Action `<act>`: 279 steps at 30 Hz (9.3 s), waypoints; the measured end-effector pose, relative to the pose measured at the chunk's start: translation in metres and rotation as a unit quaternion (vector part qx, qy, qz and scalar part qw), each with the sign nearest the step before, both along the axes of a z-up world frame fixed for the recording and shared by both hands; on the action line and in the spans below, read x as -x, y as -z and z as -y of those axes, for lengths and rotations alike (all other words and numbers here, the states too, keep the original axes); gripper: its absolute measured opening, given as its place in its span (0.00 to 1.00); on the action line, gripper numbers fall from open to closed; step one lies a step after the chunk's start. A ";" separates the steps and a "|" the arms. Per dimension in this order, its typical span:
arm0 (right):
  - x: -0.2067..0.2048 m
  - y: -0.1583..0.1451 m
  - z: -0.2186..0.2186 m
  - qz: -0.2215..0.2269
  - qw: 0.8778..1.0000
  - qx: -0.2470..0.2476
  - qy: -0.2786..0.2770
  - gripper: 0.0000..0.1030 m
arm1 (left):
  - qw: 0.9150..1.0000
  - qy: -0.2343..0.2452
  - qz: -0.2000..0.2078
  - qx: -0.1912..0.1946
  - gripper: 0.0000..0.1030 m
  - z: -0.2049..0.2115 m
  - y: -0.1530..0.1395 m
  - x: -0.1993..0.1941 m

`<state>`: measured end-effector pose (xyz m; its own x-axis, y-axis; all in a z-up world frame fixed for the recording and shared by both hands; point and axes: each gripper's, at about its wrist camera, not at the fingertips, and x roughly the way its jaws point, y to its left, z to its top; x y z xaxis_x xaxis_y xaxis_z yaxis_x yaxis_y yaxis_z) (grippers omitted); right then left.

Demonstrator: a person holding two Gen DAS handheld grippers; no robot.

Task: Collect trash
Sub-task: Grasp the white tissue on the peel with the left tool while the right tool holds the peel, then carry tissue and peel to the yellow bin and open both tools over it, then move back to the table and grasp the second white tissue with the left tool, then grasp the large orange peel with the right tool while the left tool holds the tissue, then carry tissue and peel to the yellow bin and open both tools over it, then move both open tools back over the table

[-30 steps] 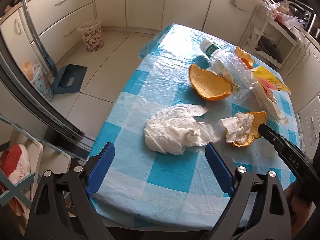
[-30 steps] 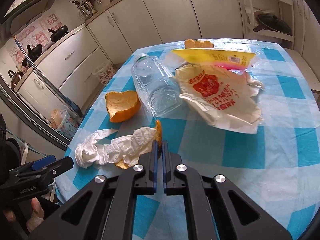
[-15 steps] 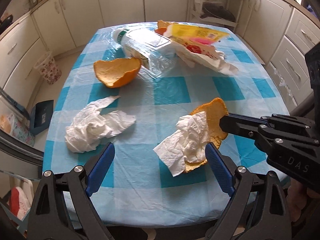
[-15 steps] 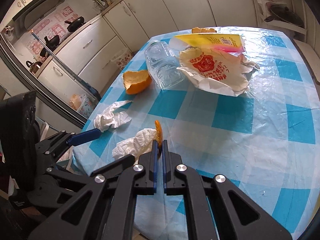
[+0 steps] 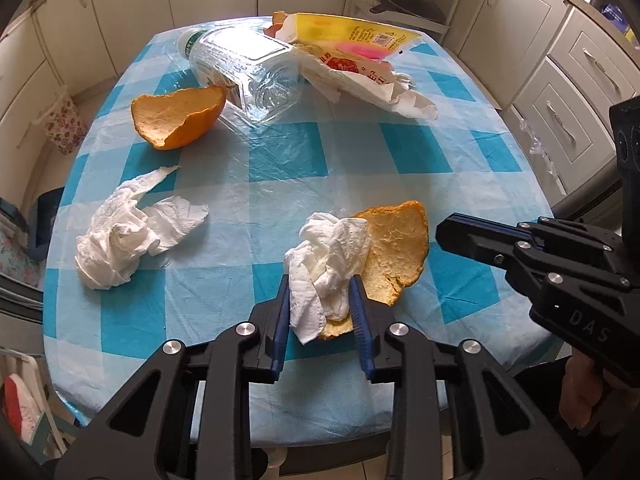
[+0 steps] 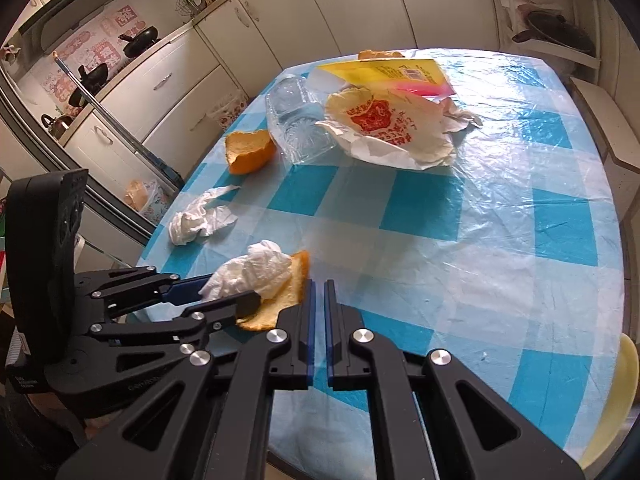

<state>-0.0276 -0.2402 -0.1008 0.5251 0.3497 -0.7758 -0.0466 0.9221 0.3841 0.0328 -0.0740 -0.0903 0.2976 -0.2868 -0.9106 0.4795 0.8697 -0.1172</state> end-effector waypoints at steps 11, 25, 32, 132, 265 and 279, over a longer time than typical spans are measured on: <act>0.002 0.005 -0.002 0.000 0.998 -0.067 0.013 0.56 | 1.000 -0.006 -0.011 0.009 0.26 -0.008 0.003 0.004; 0.004 0.010 -0.001 0.002 0.999 -0.013 0.052 0.05 | 0.991 -0.070 -0.060 0.092 0.24 -0.048 0.000 -0.012; 0.008 0.007 0.011 0.006 0.998 -0.009 0.065 0.07 | 0.992 -0.091 -0.058 0.069 0.24 -0.056 0.005 -0.012; 0.139 -0.057 0.154 0.133 0.932 0.085 0.328 0.68 | 0.990 0.077 0.118 0.015 0.75 0.090 -0.047 0.083; 0.242 -0.054 0.252 0.155 0.843 -0.015 0.515 0.53 | 0.979 0.195 0.014 0.064 0.29 0.297 0.014 0.171; 0.227 -0.069 0.243 0.174 0.833 -0.028 0.525 0.72 | 0.974 0.199 0.104 0.028 0.84 0.273 -0.022 0.169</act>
<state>-0.2550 -0.4830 -0.0319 0.7541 -0.4123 -0.5112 0.6561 0.5060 0.5598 -0.1360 -0.3466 -0.0680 0.3292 -0.4639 -0.8225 0.7954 0.6057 -0.0233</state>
